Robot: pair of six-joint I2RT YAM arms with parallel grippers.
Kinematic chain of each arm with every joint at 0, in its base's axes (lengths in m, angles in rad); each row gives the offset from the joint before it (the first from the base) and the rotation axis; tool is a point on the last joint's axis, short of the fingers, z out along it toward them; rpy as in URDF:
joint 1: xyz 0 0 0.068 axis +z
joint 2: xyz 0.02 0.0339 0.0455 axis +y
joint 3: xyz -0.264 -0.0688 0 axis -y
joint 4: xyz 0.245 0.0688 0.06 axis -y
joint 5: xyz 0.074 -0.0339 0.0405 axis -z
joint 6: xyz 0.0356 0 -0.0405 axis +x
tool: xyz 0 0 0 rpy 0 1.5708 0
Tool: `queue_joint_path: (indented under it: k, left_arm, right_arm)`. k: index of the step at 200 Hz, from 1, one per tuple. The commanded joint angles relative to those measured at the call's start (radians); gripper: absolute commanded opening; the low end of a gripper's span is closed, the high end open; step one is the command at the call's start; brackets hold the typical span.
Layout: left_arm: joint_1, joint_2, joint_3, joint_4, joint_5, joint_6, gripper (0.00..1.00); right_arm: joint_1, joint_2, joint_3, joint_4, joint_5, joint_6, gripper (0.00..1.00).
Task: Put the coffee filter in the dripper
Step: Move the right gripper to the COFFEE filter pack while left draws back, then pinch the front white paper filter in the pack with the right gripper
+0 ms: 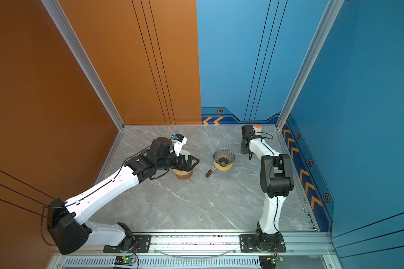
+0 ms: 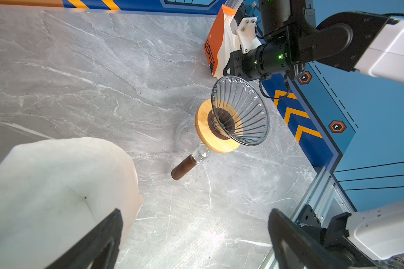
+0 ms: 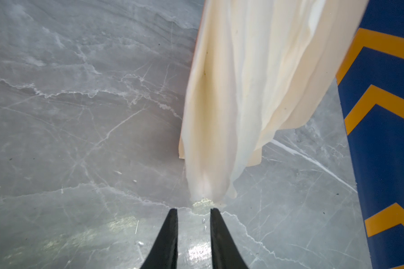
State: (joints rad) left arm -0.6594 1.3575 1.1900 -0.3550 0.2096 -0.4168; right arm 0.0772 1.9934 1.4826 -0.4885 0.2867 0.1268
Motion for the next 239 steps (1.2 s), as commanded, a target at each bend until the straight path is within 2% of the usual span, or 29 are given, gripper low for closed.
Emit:
queue_joint_path:
  k: [1,161,239]
  left_arm:
    - [0.007,-0.011,-0.013,0.010,0.014,-0.010,0.98]
    - [0.006,0.004,0.009,0.013,0.037,-0.029,0.98]
    - [0.006,0.015,0.016,0.014,0.047,-0.031,0.98]
  right_arm:
    - [-0.011,0.033,0.032,0.004,0.029,0.000,0.21]
    - [-0.024,0.067,0.060,0.004,0.046,-0.019,0.00]
    - [-0.016,-0.013,0.012,-0.006,0.009,0.003,0.00]
